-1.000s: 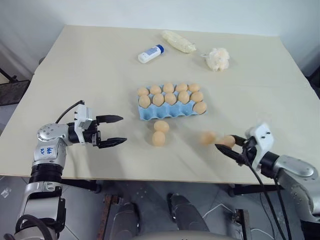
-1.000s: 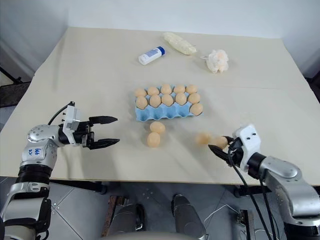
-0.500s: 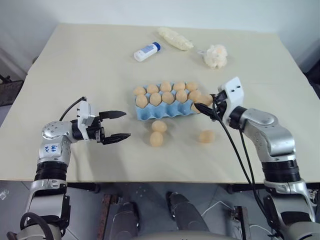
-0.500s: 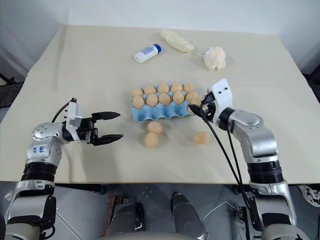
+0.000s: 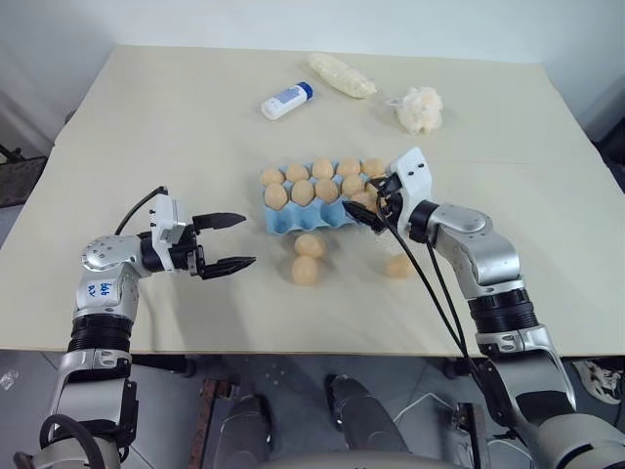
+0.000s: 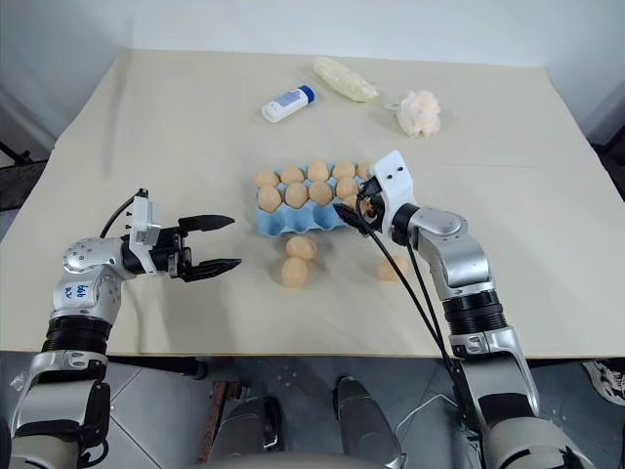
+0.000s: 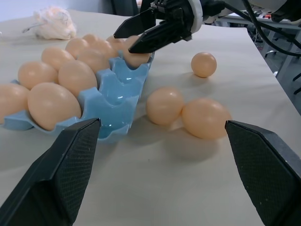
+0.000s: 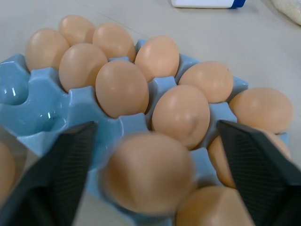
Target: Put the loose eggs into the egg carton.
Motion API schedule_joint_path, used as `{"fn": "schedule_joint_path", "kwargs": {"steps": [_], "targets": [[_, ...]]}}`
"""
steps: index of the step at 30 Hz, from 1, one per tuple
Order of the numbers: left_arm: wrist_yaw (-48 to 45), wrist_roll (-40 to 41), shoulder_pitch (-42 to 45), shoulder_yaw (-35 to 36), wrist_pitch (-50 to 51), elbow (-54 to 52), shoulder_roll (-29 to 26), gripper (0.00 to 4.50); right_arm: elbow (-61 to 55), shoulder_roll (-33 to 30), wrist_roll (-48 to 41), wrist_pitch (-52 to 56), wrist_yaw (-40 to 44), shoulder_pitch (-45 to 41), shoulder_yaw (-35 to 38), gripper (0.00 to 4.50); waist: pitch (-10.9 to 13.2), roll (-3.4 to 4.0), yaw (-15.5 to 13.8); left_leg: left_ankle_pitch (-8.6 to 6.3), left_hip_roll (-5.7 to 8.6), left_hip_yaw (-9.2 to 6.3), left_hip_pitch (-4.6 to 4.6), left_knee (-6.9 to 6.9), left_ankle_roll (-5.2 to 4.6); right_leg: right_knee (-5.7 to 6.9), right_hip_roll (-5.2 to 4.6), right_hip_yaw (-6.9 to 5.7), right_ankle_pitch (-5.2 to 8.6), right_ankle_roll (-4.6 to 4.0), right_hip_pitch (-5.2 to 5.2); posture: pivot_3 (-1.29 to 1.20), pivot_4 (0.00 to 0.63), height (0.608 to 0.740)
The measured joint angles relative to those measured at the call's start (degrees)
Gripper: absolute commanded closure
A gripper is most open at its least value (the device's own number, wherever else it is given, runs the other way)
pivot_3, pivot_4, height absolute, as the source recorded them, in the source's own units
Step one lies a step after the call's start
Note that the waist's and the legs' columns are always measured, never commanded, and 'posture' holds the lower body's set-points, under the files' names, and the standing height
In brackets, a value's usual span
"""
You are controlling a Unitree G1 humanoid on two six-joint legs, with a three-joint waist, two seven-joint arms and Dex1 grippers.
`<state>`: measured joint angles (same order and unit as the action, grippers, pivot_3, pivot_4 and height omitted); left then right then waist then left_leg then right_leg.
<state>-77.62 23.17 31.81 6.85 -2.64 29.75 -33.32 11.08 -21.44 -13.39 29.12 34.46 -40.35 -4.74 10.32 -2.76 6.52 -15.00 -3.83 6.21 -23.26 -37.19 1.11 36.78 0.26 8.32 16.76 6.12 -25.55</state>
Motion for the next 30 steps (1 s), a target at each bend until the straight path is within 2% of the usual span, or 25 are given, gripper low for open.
{"fn": "schedule_joint_path", "kwargs": {"steps": [6,10,13,17,23,30], "targets": [[0.0,0.0,0.2,0.0,-0.4,0.2,0.0,0.00,-3.7,-0.8,0.4,0.0,0.2,0.4,0.2,0.03,0.0,0.00,0.0,0.02,-0.02,-0.08,0.01,0.02,0.04,0.10,0.03,-0.05,0.04,-0.08,-0.02,0.00,0.150,0.740],[0.0,0.0,0.6,0.1,-1.0,0.6,0.0,0.00,-13.0,-5.6,-1.6,1.3,2.1,5.4,3.4,0.03,0.0,0.00,-0.6,0.01,0.01,-0.14,-0.03,0.06,0.03,-0.03,-0.03,-0.12,0.05,-0.08,0.00,0.00,0.150,0.740],[-0.1,0.0,1.1,0.0,-1.3,1.1,0.1,0.00,-19.6,-9.7,-4.7,2.6,4.9,11.7,6.6,0.03,0.0,0.00,-1.0,0.00,0.02,-0.13,-0.04,0.07,0.02,-0.11,-0.02,-0.12,0.05,-0.07,0.03,0.00,0.150,0.740],[-0.1,-0.1,1.4,0.6,-1.8,2.9,0.2,0.00,-27.5,-15.3,-10.3,2.1,11.4,25.6,14.0,0.03,0.0,-0.01,-1.8,-0.01,0.02,-0.17,-0.04,0.06,0.01,-0.22,0.01,-0.15,0.04,-0.05,0.09,0.00,0.150,0.740],[-0.4,-0.4,2.6,0.3,-2.4,4.3,0.9,0.00,-29.9,-17.9,-15.0,-0.8,17.1,38.5,22.9,0.03,0.0,-0.01,-1.6,0.05,0.05,-0.12,0.09,-0.06,-0.07,-0.19,0.01,-0.04,-0.04,0.06,0.21,0.00,0.150,0.740],[-0.9,-0.7,3.5,0.4,-3.2,5.2,0.9,0.00,-31.4,-19.4,-17.9,-2.8,21.7,50.0,28.5,0.03,0.0,-0.02,-1.6,0.07,0.06,-0.18,0.09,-0.05,-0.09,-0.20,0.00,-0.02,-0.06,0.09,0.22,0.00,0.150,0.740]]}}
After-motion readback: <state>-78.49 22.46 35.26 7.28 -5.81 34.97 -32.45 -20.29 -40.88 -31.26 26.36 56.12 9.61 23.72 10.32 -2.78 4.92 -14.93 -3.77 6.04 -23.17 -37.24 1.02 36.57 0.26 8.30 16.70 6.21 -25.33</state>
